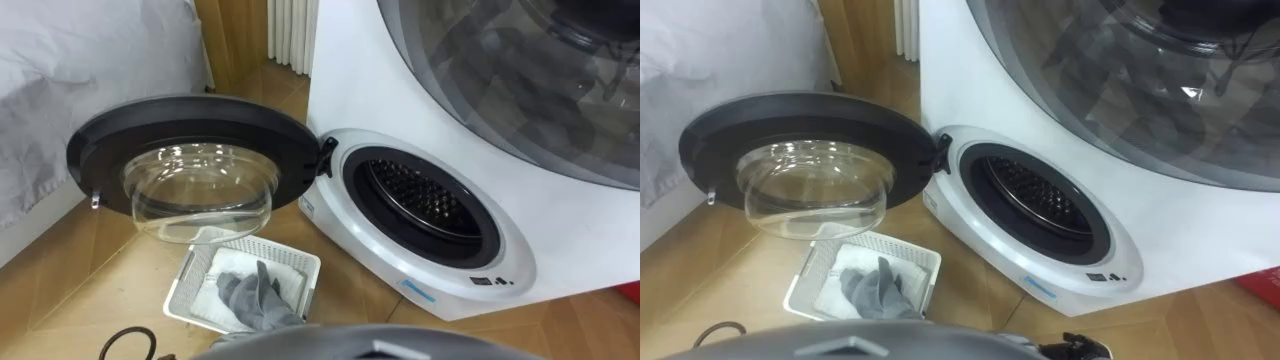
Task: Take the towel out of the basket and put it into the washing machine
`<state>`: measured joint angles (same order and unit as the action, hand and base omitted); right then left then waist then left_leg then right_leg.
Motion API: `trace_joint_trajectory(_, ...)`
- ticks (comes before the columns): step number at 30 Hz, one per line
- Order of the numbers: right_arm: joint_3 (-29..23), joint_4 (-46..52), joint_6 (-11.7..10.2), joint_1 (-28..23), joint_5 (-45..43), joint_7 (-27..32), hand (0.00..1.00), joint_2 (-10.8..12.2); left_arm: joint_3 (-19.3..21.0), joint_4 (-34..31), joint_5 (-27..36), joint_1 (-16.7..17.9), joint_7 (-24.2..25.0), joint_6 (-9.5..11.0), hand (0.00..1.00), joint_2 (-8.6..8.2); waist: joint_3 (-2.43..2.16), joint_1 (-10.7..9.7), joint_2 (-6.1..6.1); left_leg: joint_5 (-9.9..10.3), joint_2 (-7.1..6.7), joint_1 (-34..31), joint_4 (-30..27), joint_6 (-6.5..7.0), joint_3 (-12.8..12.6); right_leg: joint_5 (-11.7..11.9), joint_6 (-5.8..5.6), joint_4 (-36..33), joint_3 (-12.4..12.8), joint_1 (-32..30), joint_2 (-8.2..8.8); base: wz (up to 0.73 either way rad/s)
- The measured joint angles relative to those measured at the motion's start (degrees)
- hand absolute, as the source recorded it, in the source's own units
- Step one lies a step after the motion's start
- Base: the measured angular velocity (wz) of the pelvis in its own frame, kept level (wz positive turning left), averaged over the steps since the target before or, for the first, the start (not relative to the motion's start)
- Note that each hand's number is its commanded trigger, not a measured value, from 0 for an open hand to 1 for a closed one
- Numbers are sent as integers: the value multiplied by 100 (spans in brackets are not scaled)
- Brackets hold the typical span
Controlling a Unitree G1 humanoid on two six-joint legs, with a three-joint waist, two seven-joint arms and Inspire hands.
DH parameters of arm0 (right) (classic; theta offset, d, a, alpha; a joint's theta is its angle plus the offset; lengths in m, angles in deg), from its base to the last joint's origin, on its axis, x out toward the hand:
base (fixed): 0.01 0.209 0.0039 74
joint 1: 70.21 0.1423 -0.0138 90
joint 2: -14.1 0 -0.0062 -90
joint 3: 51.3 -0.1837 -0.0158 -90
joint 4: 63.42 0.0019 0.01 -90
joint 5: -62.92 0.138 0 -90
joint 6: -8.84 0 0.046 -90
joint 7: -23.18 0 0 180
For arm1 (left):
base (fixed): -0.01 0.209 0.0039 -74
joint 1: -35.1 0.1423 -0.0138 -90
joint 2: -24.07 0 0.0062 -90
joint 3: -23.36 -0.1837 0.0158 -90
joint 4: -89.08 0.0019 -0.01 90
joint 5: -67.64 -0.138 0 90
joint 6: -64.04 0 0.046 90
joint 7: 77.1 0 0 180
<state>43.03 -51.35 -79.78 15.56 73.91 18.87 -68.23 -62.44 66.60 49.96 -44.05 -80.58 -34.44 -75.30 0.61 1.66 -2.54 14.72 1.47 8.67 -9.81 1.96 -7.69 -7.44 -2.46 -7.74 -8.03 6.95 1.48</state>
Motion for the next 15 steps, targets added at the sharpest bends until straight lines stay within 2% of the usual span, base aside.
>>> trace_joint_trajectory(10,-16,4,-38,-19,5,-9,0,4,1,1,-5,13,-5,15,0,5,10,-14,-18,0,10,-6,5,0,-2,0,0,-1,0,-15,1,0)
trace_joint_trajectory(15,-16,33,-74,-14,-3,-20,0,5,-3,-12,-82,-15,-17,36,0,8,-8,-31,-17,0,11,-136,-41,0,-11,1,1,-25,-26,-155,4,-1)
